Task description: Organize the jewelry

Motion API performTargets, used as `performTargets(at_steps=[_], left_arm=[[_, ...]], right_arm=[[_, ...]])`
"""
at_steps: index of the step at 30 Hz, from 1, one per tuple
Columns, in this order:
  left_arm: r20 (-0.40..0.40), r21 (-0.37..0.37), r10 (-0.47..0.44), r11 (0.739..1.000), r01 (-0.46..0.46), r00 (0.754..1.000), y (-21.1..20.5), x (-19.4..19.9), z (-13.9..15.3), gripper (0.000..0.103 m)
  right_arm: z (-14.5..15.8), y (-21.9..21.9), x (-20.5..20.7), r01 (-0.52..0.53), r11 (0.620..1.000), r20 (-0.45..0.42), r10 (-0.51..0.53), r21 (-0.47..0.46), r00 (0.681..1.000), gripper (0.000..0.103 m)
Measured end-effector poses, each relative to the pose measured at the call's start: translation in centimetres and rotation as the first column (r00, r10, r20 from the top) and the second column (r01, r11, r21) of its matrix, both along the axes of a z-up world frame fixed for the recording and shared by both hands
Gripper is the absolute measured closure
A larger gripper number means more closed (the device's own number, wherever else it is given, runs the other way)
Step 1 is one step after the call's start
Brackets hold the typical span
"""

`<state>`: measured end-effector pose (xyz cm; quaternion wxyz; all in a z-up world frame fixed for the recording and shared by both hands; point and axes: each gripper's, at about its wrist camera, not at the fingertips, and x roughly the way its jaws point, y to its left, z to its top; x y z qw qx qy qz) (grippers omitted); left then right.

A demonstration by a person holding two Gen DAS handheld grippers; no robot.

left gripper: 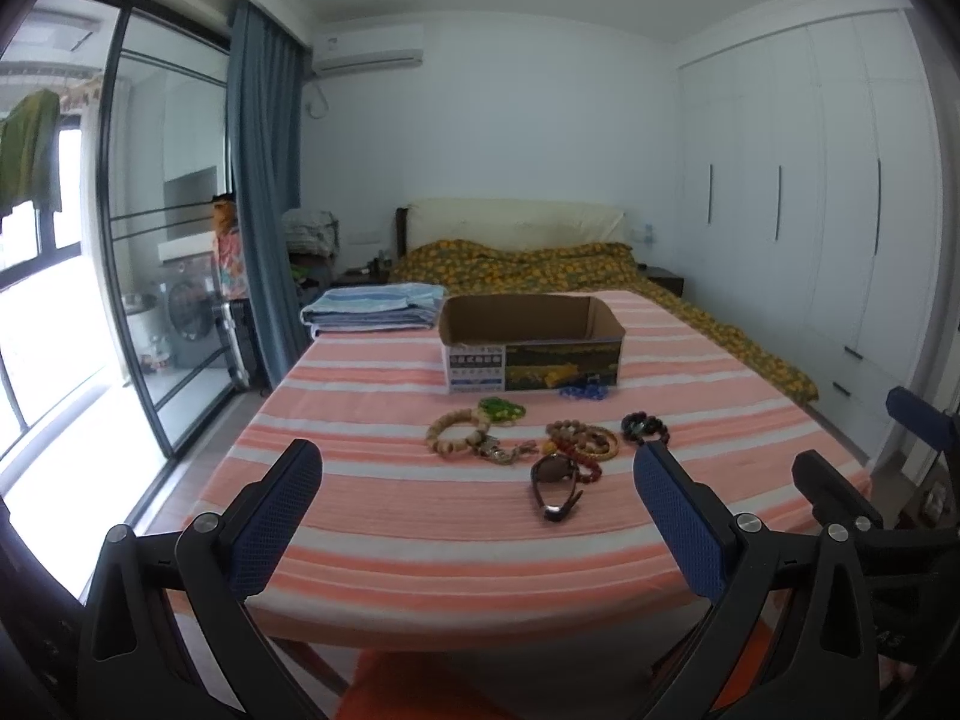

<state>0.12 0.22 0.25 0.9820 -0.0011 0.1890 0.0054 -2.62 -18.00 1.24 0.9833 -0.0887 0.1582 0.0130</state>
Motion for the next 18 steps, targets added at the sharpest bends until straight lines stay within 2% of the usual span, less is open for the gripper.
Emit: performTargets(at_steps=[18], left_arm=[[-0.01, -0.02, -0.001, 1.0, 0.001, 1.0, 0.33, 0.03, -0.32, 0.0]], right_arm=[[-0.06, 0.18, -0.06, 0.0, 1.0, 0.01, 0.0, -0.001, 1.0, 0.003]])
